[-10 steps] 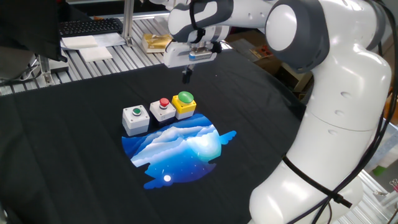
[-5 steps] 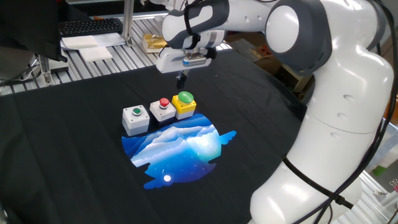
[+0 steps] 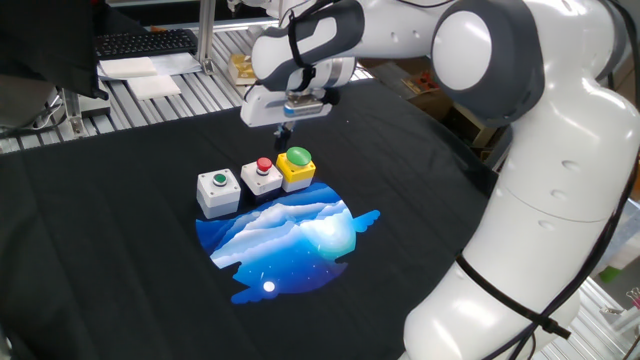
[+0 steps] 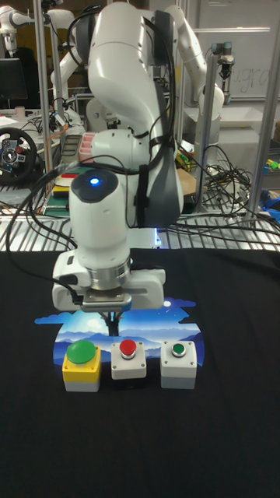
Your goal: Press three buttons from left to right in sequence
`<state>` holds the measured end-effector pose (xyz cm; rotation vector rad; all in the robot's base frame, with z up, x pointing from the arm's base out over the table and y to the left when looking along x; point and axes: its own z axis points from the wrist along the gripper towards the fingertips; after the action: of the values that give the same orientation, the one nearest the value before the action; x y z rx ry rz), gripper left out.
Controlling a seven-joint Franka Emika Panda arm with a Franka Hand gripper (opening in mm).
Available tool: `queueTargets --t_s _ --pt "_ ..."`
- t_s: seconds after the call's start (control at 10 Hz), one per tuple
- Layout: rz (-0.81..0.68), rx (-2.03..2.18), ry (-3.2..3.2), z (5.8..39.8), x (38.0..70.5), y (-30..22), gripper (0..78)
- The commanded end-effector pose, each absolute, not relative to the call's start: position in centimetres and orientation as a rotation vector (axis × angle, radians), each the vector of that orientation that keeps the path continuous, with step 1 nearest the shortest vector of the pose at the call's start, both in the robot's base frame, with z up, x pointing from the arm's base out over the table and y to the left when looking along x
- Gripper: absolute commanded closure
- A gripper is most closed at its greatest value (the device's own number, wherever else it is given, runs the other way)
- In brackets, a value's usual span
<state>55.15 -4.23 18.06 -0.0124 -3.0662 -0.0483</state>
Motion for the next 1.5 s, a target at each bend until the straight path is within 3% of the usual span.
queueTargets --t_s 0.1,1.5 --pt "-0.038 -0.006 -3.078 18.4 55.4 -3.2 77.6" --pt "-0.044 -0.01 -3.082 16.7 56.1 -1.6 77.6"
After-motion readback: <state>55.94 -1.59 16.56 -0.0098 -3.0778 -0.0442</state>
